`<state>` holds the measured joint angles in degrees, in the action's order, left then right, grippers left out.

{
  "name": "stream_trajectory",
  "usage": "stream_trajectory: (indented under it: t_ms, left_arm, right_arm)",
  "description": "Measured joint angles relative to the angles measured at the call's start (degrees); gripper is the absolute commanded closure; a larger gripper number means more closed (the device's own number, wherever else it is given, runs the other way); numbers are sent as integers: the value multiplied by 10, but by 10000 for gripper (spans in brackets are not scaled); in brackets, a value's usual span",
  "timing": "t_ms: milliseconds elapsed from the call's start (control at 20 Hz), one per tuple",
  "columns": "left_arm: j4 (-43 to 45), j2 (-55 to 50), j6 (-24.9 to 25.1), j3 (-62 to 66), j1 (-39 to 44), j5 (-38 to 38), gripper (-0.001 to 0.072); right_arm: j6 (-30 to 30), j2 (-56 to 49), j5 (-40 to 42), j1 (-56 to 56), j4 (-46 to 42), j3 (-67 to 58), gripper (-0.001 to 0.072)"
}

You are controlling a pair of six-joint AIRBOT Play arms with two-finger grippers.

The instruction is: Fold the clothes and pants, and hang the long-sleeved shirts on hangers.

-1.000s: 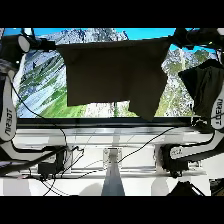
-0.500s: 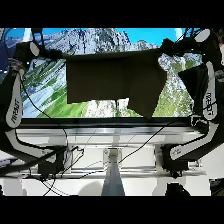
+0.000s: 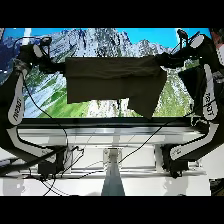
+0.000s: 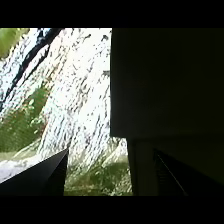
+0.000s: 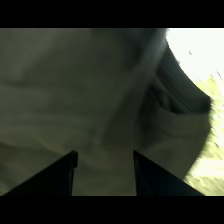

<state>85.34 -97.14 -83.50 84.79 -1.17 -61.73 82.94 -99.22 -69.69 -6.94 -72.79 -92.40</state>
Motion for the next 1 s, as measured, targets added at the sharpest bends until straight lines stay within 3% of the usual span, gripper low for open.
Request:
stream_trajectory:
  t_ms: [150,250,300,350,700,1000]
  left_arm:
    - [-8,39,25,0,0,-45,177]
    - [-14,81,42,0,0,-69,321]
    - [-16,104,52,0,0,-80,370]
    - [-19,130,62,0,0,-90,370]
    - [-55,310,144,-89,-10,-117,361]
    - [-75,400,152,-260,-72,-132,360]
  right_arm:
    - [-14,18,-56,-18,-69,3,333]
    - [-24,33,-90,-47,-89,19,349]
    - [-32,44,-101,-64,-94,34,402]
    - [-44,57,-113,-86,-89,59,403]
    - [-186,127,-121,-197,112,326,384]
    - [-253,136,-40,-178,234,472,384]
